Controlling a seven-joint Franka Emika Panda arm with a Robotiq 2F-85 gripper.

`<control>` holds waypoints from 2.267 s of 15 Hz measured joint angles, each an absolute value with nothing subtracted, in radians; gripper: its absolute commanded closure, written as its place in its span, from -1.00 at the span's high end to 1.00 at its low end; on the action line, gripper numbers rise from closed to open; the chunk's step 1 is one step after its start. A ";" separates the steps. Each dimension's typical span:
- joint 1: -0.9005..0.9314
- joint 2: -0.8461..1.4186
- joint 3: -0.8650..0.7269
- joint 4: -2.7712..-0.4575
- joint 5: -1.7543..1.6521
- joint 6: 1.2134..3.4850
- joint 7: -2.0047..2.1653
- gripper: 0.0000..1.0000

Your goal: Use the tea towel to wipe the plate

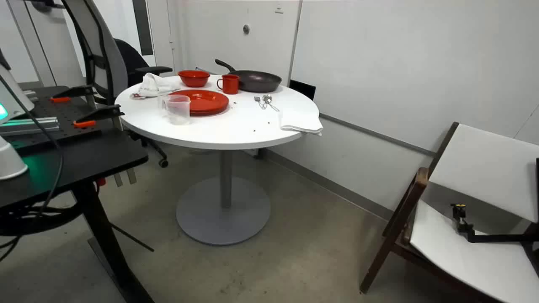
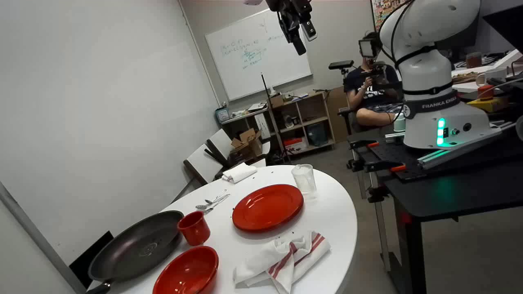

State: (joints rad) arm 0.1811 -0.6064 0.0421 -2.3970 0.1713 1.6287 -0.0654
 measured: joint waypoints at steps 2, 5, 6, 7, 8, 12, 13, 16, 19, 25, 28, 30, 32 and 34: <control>0.181 -0.607 0.042 -2.396 0.171 1.629 -0.065 1.00; 0.181 -0.606 0.042 -2.396 0.171 1.629 -0.065 1.00; 0.181 -0.606 0.042 -2.396 0.171 1.629 -0.065 1.00; 0.180 -0.606 0.043 -2.397 0.171 1.629 -0.065 1.00; 0.177 -0.606 0.044 -2.397 0.171 1.629 -0.065 1.00; 0.173 -0.602 0.058 -2.424 0.169 1.635 -0.065 1.00; 0.173 -0.597 0.065 -2.438 0.171 1.649 -0.065 1.00; 0.177 -0.562 0.096 -2.492 0.189 1.751 -0.064 1.00; 0.191 -0.492 0.142 -2.542 0.201 1.889 -0.055 1.00; 0.248 -0.277 0.227 -2.542 0.215 2.075 -0.013 1.00; 0.274 -0.140 0.268 -2.500 0.215 2.179 0.017 1.00; 0.284 -0.039 0.287 -2.455 0.211 2.252 0.033 1.00; 0.289 0.066 0.292 -2.392 0.200 2.316 0.057 1.00; 0.289 0.171 0.289 -2.314 0.176 2.368 0.085 1.00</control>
State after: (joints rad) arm 0.2888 0.1711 0.2894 -2.3141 0.1762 2.3681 0.0854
